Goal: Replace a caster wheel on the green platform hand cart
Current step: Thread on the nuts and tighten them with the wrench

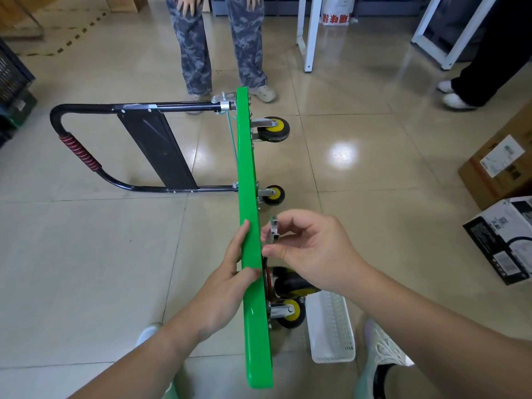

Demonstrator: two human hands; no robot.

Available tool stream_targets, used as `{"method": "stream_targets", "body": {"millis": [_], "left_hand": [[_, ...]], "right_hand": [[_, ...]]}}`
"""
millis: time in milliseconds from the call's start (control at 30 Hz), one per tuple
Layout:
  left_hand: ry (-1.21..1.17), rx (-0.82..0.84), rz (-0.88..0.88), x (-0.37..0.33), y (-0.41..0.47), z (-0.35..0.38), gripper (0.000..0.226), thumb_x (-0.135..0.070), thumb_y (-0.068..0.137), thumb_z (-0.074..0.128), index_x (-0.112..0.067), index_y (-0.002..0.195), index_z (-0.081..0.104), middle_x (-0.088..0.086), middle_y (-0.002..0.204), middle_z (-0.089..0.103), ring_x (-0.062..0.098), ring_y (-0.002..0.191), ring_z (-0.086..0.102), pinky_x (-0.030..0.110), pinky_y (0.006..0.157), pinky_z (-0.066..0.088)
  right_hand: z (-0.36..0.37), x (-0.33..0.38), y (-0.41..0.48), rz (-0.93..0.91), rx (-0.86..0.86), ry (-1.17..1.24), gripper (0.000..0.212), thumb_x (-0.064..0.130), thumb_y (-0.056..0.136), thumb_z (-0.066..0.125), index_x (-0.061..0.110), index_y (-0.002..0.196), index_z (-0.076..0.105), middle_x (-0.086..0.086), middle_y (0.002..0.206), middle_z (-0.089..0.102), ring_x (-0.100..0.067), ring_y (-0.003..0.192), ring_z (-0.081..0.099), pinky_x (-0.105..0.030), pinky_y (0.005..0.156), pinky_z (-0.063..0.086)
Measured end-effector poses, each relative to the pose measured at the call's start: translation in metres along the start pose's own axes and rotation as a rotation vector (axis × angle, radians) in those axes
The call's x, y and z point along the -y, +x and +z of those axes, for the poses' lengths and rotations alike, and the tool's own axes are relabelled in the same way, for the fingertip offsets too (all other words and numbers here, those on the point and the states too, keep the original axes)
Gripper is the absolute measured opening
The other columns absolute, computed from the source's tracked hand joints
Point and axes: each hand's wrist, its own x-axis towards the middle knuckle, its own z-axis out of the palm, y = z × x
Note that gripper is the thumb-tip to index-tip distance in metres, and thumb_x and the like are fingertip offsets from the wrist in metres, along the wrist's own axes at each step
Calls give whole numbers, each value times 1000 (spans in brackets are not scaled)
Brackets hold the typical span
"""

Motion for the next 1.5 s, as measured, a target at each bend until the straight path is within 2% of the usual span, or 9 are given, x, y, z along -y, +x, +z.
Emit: {"method": "stream_targets", "body": {"millis": [300,433,700,1000,1167,1267,1333,1433,1500], "left_hand": [[11,1,-28,-4,-2,1,76,-38,84,52,-84,134,17,-15,151,47,17,116,66,52,104,51],[-11,7,-48,-9,-6,1,75,-38,82,52,-87,129,19,-15,149,51,18,114,66,52,103,51],[-12,-9,-54,-9,-8,4,78,-33,83,52,-85,132,20,-20,146,53,21,112,67,55,104,50],[-61,24,-46,-1,-6,-1,75,-33,88,54,-84,133,22,-27,143,54,15,109,70,49,104,52],[-17,67,-36,2,-3,-3,78,-16,105,51,-73,143,15,-50,120,55,3,109,68,40,108,49],[4,84,-33,1,-1,-6,79,-11,106,48,-69,146,13,-51,113,58,4,110,67,37,106,50],[7,84,-27,1,0,-9,79,-9,105,49,-67,147,13,-52,111,57,1,109,66,24,99,51],[10,80,-24,2,1,-10,80,-9,105,49,-68,146,14,-49,112,59,4,108,67,15,89,51],[14,75,-25,4,2,-11,82,-9,105,50,-72,144,16,-49,117,57,4,109,67,15,87,50]], "right_hand": [[2,-3,-4,-43,-35,-43,38,-5,75,81,30,85,73,3,89,73,-16,88,71,-33,87,58],[4,0,8,18,-118,3,32,-10,77,76,18,91,70,1,88,73,-10,85,69,-25,82,57],[6,-7,23,9,-23,-136,39,-4,74,82,32,82,69,10,80,72,-8,78,68,-35,84,59],[-4,-27,42,54,-82,-1,34,-2,79,78,29,93,73,3,91,74,-15,89,70,-40,90,58],[-7,-46,61,158,-102,51,30,5,83,77,30,100,73,1,96,75,-17,94,71,-38,90,58],[-7,-59,70,231,-108,91,25,7,86,75,29,100,74,3,96,77,-14,94,72,-34,90,57],[-8,-69,75,304,-97,102,21,10,89,73,26,102,73,3,98,77,-15,97,72,-35,90,58],[-8,-87,78,492,-47,157,15,15,93,68,10,108,71,-7,102,76,-20,94,74,-40,86,59],[-6,-97,78,640,-32,232,23,15,96,64,-2,112,67,-15,102,75,-22,87,74,-33,79,59]]}}
